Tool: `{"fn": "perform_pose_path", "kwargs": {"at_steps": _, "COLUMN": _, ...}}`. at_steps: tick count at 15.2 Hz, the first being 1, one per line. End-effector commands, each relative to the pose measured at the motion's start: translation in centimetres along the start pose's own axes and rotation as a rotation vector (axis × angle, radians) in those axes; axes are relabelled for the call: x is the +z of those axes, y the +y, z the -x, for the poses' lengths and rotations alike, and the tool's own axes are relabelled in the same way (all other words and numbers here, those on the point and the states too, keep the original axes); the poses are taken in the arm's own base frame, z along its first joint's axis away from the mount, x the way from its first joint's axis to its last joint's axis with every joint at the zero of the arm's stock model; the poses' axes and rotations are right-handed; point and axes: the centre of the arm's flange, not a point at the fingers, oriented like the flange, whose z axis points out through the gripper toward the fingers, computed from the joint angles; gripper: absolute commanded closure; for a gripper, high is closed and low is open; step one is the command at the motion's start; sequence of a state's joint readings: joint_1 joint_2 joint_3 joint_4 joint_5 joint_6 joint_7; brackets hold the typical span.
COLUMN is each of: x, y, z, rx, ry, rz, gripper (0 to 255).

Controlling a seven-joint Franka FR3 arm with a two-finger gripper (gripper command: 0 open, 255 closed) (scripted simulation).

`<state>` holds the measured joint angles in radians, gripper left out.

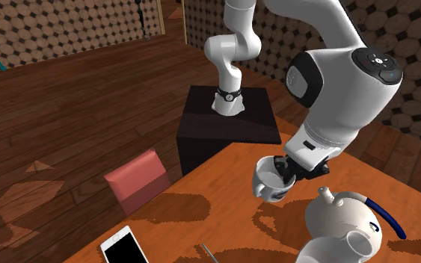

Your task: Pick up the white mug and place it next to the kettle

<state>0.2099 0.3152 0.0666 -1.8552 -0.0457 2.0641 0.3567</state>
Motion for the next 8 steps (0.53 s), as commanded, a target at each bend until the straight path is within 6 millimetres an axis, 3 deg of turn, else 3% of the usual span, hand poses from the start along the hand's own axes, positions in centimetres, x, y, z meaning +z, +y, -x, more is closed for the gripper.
{"fn": "perform_pose_path", "kwargs": {"at_steps": 1, "x": 1.0, "y": -0.1, "z": -0.1, "rx": 0.000, "ry": 0.001, "rz": 0.000, "gripper": 255}}
{"fn": "perform_pose_path", "kwargs": {"at_steps": 8, "x": 4.7, "y": -0.3, "z": -0.4, "rx": 0.000, "ry": 0.001, "rz": 0.000, "gripper": 255}}
